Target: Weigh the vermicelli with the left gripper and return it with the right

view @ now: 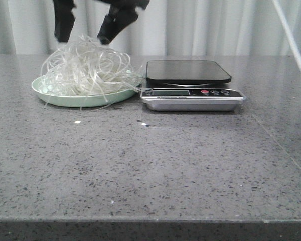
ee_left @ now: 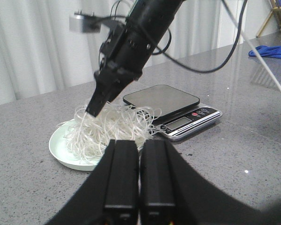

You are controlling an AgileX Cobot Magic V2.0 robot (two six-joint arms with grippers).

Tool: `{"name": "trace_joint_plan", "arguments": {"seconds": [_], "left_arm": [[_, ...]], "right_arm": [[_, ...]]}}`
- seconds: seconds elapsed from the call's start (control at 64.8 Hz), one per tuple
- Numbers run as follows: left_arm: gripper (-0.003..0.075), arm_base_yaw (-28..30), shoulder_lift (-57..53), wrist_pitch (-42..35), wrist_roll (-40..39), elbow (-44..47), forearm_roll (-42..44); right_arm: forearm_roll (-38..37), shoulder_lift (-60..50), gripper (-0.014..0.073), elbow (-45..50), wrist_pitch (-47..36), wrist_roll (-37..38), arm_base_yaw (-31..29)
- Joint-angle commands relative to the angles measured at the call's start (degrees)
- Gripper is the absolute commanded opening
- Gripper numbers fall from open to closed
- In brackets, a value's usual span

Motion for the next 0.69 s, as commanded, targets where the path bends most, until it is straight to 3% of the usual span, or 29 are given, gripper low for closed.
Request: {"name": "trace_joint_plan", "arguments": {"seconds": [0.0,0.154,0.293,0.68], "left_arm": [[0.0132,-0.4,0.7,-4.6,-0.5,-1.5,-0.4],[0.0132,-0.4,0.7,-4.6,-0.5,-1.5,-0.4],[0.0132,-0.4,0.7,-4.6,-0.5,-1.5,-0.4],[0.0132,-0.4,0.7,-4.6,-0.5,-1.5,-0.4]], "right_arm": [[-0.6,-8.4,0.0589,-1.7,-0.3,-0.1,-2.3],[-1.2,-14.7,0.0589,1.1,1.0,-0.1,-5.0],[-4.1,-23.5,0.0589,10.2,-2.7,-0.3,-5.7],[-4.8,-56.7,0.0589,53.9,-23.4,-0.3,-5.7]]}}
